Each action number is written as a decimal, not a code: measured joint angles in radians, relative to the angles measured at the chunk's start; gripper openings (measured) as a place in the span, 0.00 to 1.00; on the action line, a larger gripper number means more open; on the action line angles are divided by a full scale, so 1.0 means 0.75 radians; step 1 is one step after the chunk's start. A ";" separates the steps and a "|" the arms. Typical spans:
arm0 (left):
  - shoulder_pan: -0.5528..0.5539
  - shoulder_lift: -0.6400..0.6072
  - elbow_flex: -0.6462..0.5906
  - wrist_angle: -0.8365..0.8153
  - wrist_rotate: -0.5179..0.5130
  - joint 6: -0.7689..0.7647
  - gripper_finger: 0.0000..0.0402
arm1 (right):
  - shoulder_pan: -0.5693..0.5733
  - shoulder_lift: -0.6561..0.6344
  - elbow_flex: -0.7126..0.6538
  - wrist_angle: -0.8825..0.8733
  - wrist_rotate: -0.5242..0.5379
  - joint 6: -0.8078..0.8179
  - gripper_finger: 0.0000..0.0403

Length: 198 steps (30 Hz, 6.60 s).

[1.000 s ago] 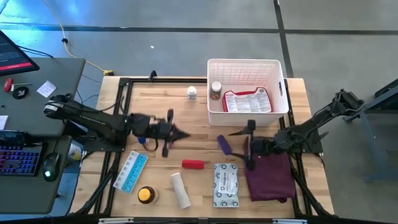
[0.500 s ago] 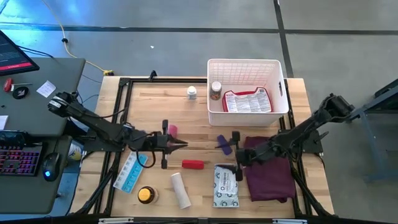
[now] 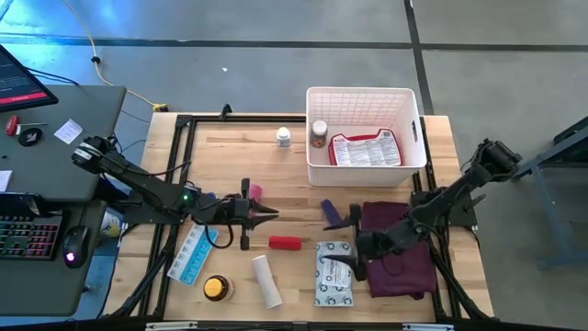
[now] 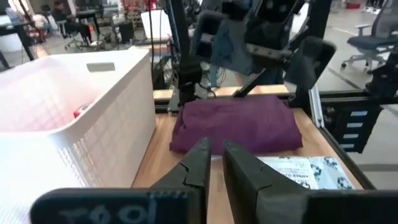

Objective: Pick & place medical supplies in basket/bin
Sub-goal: Put the white medicine organizer into the white container

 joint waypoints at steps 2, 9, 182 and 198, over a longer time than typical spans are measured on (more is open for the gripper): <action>0.000 0.000 0.001 0.052 0.009 0.007 0.21 | -0.012 0.000 0.000 0.000 0.005 -0.001 0.79; 0.000 0.024 0.003 0.121 0.019 -0.017 0.24 | -0.072 0.000 0.000 0.000 -0.073 0.097 0.79; -0.304 0.762 0.309 -1.993 0.938 -2.047 0.75 | -0.089 -0.080 0.113 -0.568 -0.249 0.407 0.79; -0.306 0.770 0.442 -2.217 0.991 -1.912 0.74 | -0.090 -0.080 0.113 -0.530 -0.249 0.384 0.79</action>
